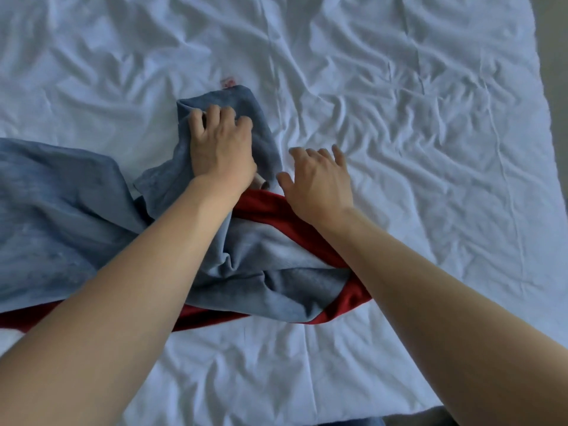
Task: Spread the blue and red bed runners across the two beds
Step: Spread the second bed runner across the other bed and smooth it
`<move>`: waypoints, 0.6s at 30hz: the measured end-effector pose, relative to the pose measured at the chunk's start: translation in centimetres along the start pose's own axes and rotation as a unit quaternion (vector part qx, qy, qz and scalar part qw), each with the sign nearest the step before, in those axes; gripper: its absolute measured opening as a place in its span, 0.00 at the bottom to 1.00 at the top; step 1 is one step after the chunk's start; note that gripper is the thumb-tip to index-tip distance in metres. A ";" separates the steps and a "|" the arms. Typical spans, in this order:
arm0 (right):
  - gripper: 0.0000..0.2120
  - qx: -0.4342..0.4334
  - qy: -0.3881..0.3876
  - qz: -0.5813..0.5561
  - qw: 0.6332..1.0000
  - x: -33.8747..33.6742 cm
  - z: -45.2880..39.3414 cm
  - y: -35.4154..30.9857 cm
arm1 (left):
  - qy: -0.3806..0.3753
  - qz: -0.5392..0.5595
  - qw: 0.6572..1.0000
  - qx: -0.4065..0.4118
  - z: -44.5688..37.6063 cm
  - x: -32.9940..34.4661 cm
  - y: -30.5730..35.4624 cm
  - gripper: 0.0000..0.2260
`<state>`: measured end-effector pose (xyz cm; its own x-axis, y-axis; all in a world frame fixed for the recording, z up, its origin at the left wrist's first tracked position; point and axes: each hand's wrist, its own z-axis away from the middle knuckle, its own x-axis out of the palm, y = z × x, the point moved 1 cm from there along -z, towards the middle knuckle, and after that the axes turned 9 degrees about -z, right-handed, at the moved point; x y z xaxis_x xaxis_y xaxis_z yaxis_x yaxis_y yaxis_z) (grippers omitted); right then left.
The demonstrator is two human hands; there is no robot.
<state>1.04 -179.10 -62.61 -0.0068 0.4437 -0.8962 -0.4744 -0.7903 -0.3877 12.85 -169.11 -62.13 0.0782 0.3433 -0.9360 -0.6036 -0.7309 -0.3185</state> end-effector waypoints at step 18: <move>0.14 0.200 0.117 0.032 0.972 -6.0 -1.3 11.1 | 0.105 0.106 0.984 0.096 -1.5 -2.7 4.1 0.19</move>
<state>-3.07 -191.02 -61.83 0.1306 0.2549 -0.9581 -0.7845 -0.5643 -0.2571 11.37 -173.89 -61.13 0.0848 0.0511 -0.9951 -0.7615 -0.6407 -0.0978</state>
